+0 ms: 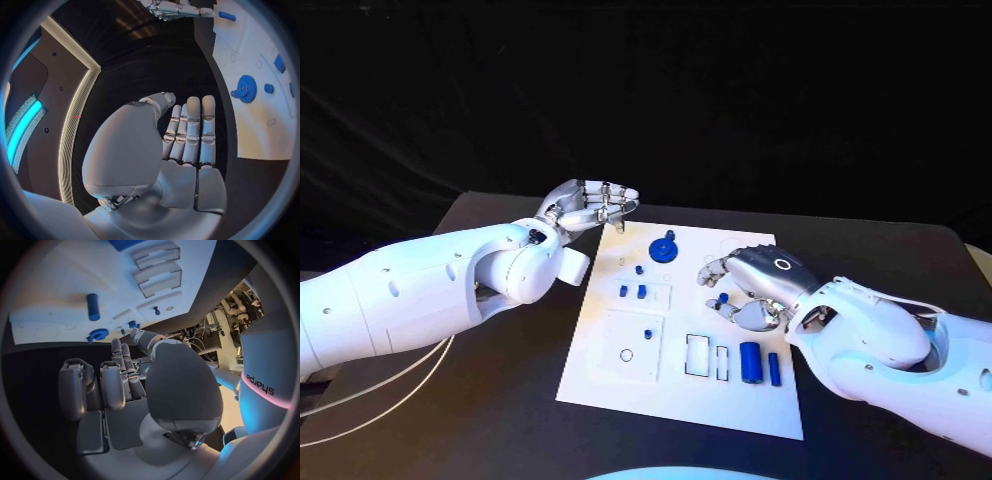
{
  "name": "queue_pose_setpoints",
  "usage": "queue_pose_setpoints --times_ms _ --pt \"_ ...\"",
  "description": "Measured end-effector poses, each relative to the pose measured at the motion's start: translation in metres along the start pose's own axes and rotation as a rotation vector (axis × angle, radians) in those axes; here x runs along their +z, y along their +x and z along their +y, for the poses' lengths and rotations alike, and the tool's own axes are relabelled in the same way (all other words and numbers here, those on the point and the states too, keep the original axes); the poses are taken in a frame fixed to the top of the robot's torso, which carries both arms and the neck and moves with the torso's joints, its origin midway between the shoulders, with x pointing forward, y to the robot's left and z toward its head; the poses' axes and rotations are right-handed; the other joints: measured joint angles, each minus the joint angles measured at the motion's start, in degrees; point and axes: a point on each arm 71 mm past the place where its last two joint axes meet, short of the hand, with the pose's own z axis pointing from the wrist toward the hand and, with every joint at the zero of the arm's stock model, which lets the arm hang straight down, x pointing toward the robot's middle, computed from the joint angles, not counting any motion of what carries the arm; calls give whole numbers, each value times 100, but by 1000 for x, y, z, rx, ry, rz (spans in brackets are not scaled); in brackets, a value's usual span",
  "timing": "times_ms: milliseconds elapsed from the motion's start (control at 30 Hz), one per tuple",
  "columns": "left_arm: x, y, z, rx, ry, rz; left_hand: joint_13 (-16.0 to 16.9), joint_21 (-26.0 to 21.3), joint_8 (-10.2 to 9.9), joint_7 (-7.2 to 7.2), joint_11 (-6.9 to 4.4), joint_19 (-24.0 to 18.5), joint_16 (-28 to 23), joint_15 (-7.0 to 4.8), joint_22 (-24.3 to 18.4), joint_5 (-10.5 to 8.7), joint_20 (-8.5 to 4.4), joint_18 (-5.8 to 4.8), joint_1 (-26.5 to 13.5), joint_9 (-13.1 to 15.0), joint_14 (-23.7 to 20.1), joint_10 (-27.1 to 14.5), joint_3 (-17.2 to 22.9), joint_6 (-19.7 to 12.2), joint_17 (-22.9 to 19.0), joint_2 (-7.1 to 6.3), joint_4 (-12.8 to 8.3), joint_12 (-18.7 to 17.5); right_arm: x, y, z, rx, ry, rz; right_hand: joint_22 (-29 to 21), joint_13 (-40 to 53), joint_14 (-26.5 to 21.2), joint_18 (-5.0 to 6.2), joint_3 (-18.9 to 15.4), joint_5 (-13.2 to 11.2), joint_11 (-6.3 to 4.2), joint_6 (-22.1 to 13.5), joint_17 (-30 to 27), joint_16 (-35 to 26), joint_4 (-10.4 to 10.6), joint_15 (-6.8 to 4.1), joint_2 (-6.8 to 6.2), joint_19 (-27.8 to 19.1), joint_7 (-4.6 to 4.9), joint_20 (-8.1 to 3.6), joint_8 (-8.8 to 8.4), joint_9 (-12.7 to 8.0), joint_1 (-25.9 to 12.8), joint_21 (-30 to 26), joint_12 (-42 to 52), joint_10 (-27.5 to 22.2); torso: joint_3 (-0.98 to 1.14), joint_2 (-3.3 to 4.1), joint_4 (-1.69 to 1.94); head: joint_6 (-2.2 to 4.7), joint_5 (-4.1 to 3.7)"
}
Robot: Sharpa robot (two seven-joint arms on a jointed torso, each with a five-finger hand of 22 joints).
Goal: Assemble the parts on the task board
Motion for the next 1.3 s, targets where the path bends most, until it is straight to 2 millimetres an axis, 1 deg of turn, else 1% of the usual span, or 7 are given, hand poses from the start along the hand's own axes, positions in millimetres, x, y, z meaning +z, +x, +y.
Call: queue_pose_setpoints --times_ms 67,167,400,567,767,1200,1300 --pt "0 0 0 0 0 0 0 0 0 0 0 0 0 0 0 0 0 0 0 0 0 0 0 0 0 0 0 0 -2 -2 -8 -11 20 13 0 -26 0 0 -87 -41 1 -34 -16 0 33 0 -12 0 -34 0 -30 -13 -12 -42 0 -72 -3 -1 1 10 -20" --pt "0 0 0 0 -1 0 -5 0 0 0 0 -12 0 0 2 0 -13 -1 0 0 0 0 0 0 -5 0 0 21 -4 -3 -20 -26 51 46 0 -77 0 90 -394 8 6 -72 -69 -25 116 0 -23 0 -72 0 -68 -41 -22 -142 0 -179 -6 -1 2 27 -50" --pt "0 0 0 0 -1 0 -7 0 0 0 0 -21 0 0 6 0 -21 -1 0 0 0 0 0 0 -6 0 0 22 -6 2 -32 -46 85 120 -1 -119 0 90 -731 22 1 -72 -94 -34 224 0 50 0 -72 0 -112 -60 117 -178 62 -232 -5 8 5 35 -77" --pt "0 0 0 0 -2 0 -7 0 0 0 0 -21 0 0 5 0 -21 -1 0 1 0 0 0 0 -5 0 0 21 -3 6 -33 -51 86 152 -1 -126 0 90 -736 28 1 -72 -85 -34 229 0 92 0 -72 0 -112 -61 158 -177 98 -232 -6 8 18 30 -88" --pt "0 -1 0 1 -2 0 -7 0 0 0 0 -21 0 0 5 0 -21 -1 0 1 0 0 0 0 -5 0 0 21 1 12 -32 -51 83 173 -1 -152 0 90 -700 45 -45 -51 -10 -11 263 0 226 0 -92 0 -112 -74 292 -76 201 -118 -9 10 26 24 -86" --pt "-1 -1 0 1 -3 -1 -6 0 0 0 0 -21 0 0 4 0 -21 -1 0 1 0 0 0 0 -13 0 0 21 9 19 -28 -45 76 181 -2 -202 -2 90 -407 45 -114 92 -6 0 350 -2 299 23 -110 -24 -112 -79 365 164 287 293 -7 14 21 9 -74" --pt "-1 -1 0 1 -3 -1 -6 0 0 0 0 -21 0 0 4 0 -21 -1 0 1 0 1 0 0 -13 0 0 21 9 21 -27 -43 75 183 2 -208 -3 91 -351 45 -133 164 19 0 356 -40 299 4 -117 -43 -87 -63 365 228 311 395 -7 14 19 4 -74"
